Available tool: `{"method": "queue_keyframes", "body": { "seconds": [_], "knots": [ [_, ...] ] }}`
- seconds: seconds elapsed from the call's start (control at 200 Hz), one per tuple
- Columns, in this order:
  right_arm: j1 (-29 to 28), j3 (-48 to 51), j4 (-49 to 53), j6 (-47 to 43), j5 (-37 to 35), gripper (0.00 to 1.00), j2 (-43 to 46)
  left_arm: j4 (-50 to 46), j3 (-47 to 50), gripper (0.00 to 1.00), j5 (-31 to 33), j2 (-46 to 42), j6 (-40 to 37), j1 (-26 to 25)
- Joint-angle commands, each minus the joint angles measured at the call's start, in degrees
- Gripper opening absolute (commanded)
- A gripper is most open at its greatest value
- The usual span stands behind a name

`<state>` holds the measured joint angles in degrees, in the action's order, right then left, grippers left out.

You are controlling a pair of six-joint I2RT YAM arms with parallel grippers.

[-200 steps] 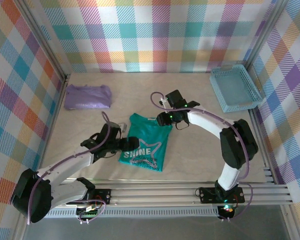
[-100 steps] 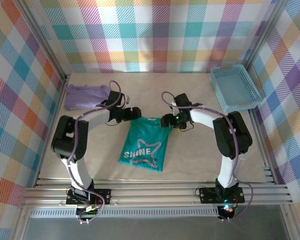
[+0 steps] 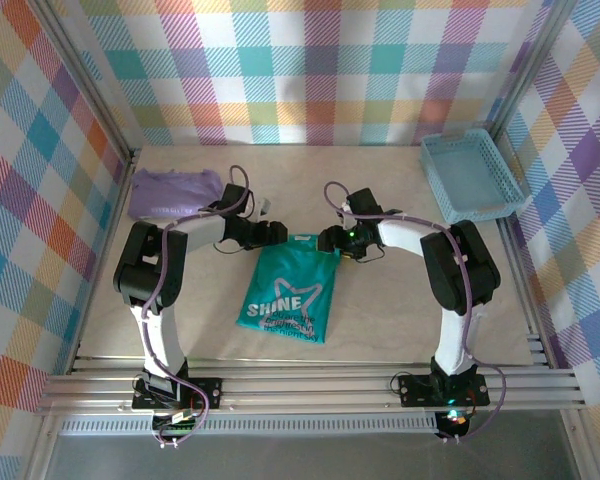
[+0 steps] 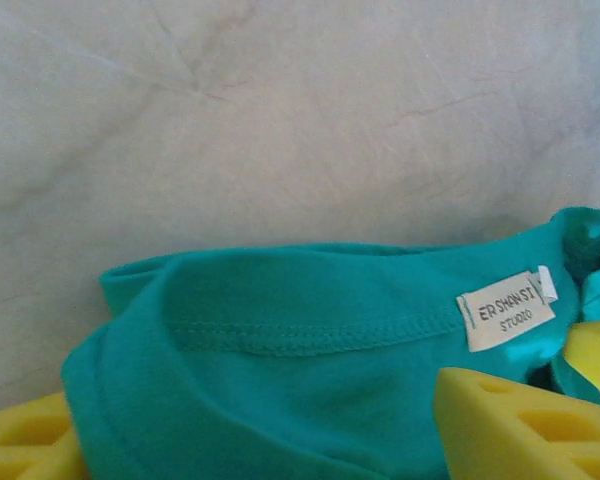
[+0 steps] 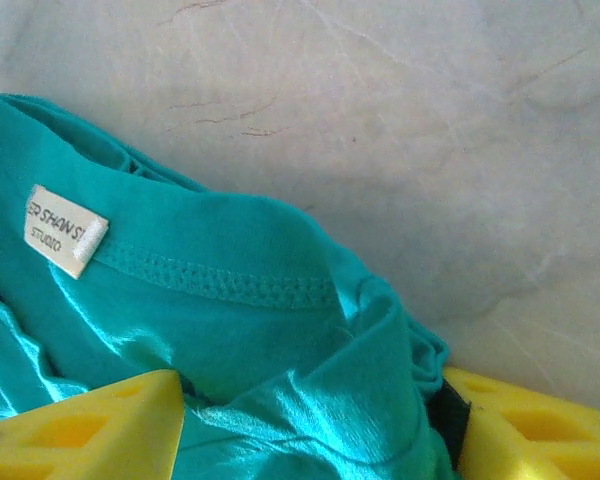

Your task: Fold the inside-out t-shirt

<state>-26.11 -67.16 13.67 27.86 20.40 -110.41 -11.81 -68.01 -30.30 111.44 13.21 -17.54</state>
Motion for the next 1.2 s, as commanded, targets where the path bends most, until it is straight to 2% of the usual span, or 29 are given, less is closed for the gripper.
{"method": "queue_keyframes", "body": {
  "seconds": [0.0,0.165,0.37,0.56,0.625,0.735,0.995,1.095,1.195],
  "knots": [
    [-1.74,0.27,-3.31,1.72,5.20,0.59,-2.47,-0.05,1.33,0.65,-5.68,1.99,-0.19,-0.70],
    [-1.67,0.74,-5.17,1.91,4.68,0.46,-2.89,0.43,1.69,0.54,-5.38,2.16,0.05,0.55],
    [-1.67,1.76,-10.98,2.87,4.39,0.30,-2.90,1.96,1.40,0.24,-6.67,2.99,1.61,1.54],
    [-0.73,1.26,-13.02,1.40,2.52,0.07,-0.32,3.19,0.87,0.00,-6.82,0.44,3.05,3.31],
    [-0.06,1.00,-13.82,0.34,2.34,0.00,1.38,4.81,0.73,0.00,-6.79,-1.42,4.51,4.07],
    [1.51,-2.34,-14.27,-2.64,2.49,0.00,3.79,7.96,-1.60,0.00,-6.22,-4.12,7.74,5.13],
    [6.02,-18.97,-11.09,-12.31,4.05,0.00,8.73,9.59,-17.34,0.00,-4.62,-8.93,11.66,5.85],
    [6.07,-20.54,-11.16,-15.87,5.43,0.00,11.59,11.89,-16.84,0.00,-4.27,-12.05,12.41,5.55],
    [6.07,-15.92,-12.97,-17.39,6.76,0.00,14.91,13.69,-10.98,0.00,-3.74,-15.14,12.02,5.07]
  ]
}}
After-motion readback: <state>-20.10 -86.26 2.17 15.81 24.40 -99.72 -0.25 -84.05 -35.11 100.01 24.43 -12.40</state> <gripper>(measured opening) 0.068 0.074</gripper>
